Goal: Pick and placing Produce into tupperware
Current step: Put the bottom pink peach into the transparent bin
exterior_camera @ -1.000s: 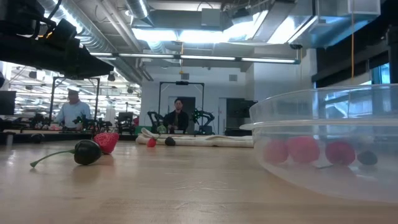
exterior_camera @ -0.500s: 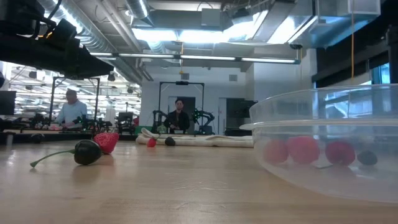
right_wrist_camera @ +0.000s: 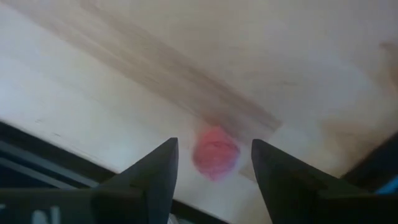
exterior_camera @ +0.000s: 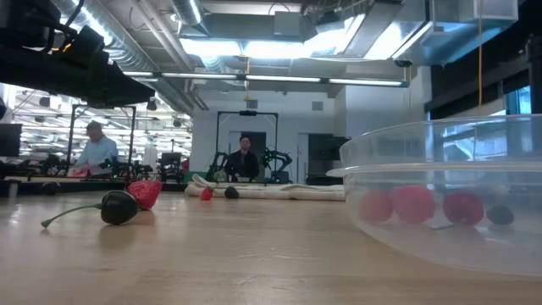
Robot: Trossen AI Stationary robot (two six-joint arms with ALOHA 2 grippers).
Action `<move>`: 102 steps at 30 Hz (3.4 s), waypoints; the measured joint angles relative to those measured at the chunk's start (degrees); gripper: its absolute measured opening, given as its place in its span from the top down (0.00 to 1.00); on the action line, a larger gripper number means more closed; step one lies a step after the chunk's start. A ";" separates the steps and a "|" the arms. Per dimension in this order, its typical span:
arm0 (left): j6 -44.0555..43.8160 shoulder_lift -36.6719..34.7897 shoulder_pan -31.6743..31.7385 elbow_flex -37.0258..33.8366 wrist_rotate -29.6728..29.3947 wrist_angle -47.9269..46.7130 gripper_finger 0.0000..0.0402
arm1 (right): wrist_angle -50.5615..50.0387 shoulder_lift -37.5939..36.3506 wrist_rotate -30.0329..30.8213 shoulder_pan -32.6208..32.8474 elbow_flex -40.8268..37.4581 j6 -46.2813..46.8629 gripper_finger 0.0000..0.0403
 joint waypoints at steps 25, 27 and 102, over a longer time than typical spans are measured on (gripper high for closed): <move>0.17 -0.01 -0.02 0.00 0.00 0.04 0.41 | 1.70 1.92 0.04 0.33 0.00 -1.69 0.49; 0.19 -0.02 0.00 0.00 -0.02 0.04 0.41 | 0.98 1.92 0.02 0.33 0.00 -1.55 0.49; 0.26 -0.02 0.00 0.00 -0.02 0.02 0.41 | 29.41 -2.26 11.43 -30.58 0.00 -86.45 0.82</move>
